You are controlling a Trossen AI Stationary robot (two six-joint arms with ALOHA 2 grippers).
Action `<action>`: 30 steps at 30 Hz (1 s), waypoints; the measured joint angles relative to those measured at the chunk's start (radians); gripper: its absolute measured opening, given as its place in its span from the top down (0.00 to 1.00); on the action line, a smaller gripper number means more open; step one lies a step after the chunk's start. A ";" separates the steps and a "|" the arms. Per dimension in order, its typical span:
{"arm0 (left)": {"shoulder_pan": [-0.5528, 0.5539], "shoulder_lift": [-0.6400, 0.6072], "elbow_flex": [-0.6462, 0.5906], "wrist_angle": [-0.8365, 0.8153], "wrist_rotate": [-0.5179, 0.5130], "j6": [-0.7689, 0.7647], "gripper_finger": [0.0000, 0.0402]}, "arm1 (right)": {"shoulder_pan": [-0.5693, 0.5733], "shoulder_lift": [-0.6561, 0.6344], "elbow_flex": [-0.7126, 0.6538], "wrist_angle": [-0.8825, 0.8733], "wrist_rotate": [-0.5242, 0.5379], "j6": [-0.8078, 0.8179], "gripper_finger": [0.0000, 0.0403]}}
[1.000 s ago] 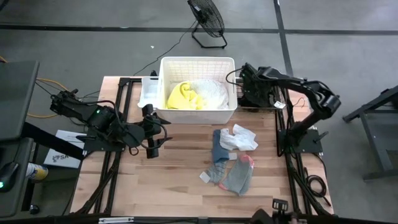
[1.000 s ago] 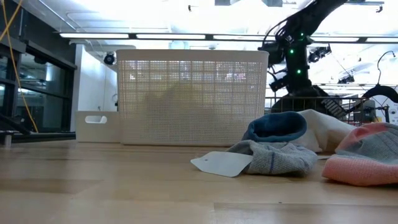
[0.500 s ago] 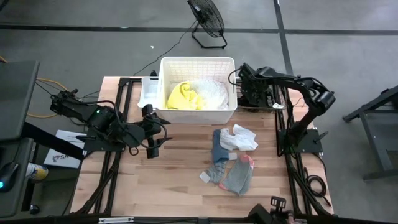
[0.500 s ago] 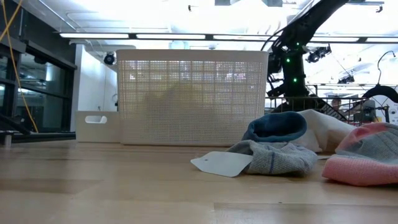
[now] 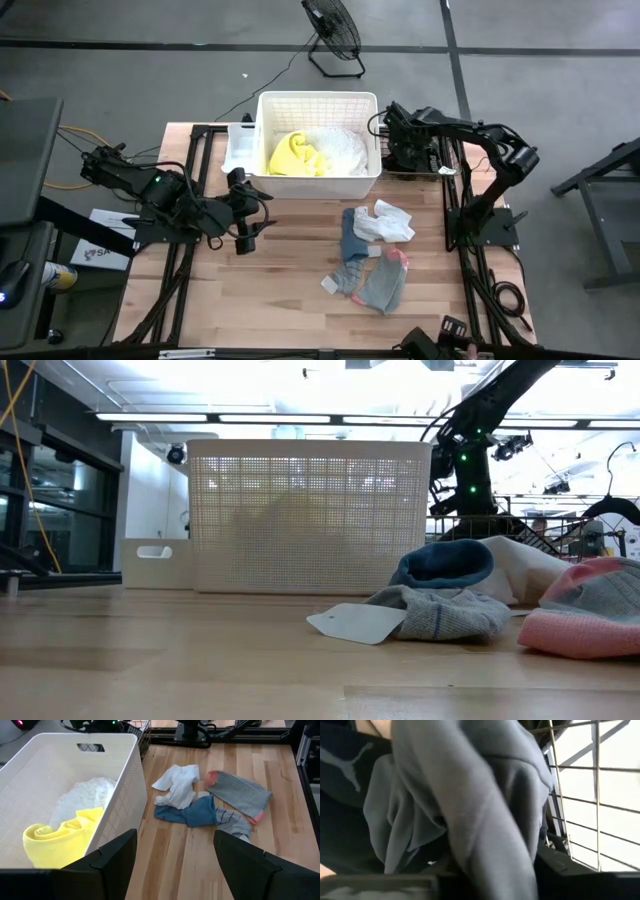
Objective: Pick & Place Cloths
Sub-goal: Put the gray shorts into the wire basket, then put the white shorts into the wire basket
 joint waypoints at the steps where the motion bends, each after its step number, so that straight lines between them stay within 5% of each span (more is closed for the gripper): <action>1: 0.000 0.000 0.000 -0.006 0.000 -0.002 0.36 | 0.000 0.000 0.000 0.000 0.000 0.019 0.63; 9: 0.000 0.000 0.000 -0.015 0.000 -0.007 0.36 | 0.000 -0.072 -0.001 0.002 -0.039 0.108 0.41; 19: 0.000 0.000 0.000 -0.016 0.000 -0.026 0.36 | 0.000 -0.266 -0.001 0.009 -0.190 0.197 0.40; 30: 0.000 0.000 0.000 -0.038 0.019 -0.031 0.36 | 0.027 -0.466 -0.001 -0.045 -0.596 0.361 0.40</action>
